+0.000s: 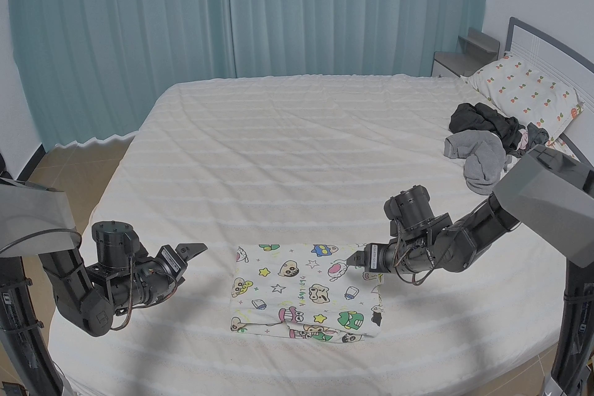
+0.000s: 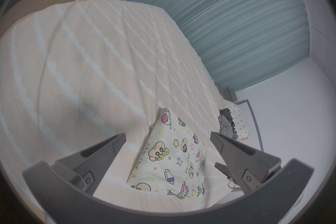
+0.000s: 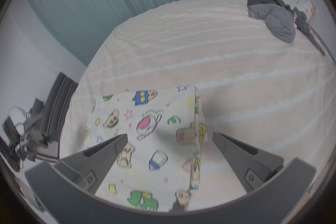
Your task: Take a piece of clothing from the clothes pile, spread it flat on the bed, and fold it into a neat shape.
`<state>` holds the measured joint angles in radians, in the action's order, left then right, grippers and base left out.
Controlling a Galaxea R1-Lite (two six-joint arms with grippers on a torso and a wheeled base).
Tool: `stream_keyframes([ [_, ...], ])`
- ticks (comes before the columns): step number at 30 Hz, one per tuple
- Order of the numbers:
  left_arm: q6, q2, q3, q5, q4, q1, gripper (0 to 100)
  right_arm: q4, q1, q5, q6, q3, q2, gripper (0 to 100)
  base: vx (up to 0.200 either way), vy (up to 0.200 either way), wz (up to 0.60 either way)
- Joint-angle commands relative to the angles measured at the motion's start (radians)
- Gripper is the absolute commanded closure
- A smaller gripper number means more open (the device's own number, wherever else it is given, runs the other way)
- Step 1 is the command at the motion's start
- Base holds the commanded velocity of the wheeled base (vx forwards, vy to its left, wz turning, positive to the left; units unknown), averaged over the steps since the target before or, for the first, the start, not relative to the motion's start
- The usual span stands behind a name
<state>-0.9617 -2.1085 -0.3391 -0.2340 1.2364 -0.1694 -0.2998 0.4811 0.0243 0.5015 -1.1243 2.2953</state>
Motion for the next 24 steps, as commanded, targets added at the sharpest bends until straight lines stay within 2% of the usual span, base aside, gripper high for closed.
stream_keyframes([
  [1,0.0,-0.001,0.011,-0.031,0.003,0.001,0,-0.005,-0.044,-0.023,0.023,-0.137,0.184,0,0.0,0.0,0.0],
  [11,0.0,-0.03,0.022,-0.03,0.054,-0.001,0,-0.007,-0.048,-0.023,0.026,-0.259,0.253,0,0.0,0.0,0.0],
  [12,0.0,-0.033,0.025,-0.03,0.064,-0.001,0,0.001,-0.048,-0.023,0.026,-0.282,0.268,100,0.0,0.0,0.0],
  [16,0.0,-0.036,0.025,-0.03,0.071,-0.001,0,0.028,-0.048,-0.023,0.037,-0.316,0.296,100,0.0,0.0,0.0],
  [21,0.001,-0.036,0.025,-0.028,0.071,-0.001,0,0.022,-0.05,-0.021,0.135,-0.321,0.271,100,0.0,0.0,0.0],
  [24,0.001,-0.036,0.025,-0.028,0.071,-0.001,0,0.021,-0.055,-0.02,0.158,-0.313,0.236,100,0.0,0.0,0.0],
])
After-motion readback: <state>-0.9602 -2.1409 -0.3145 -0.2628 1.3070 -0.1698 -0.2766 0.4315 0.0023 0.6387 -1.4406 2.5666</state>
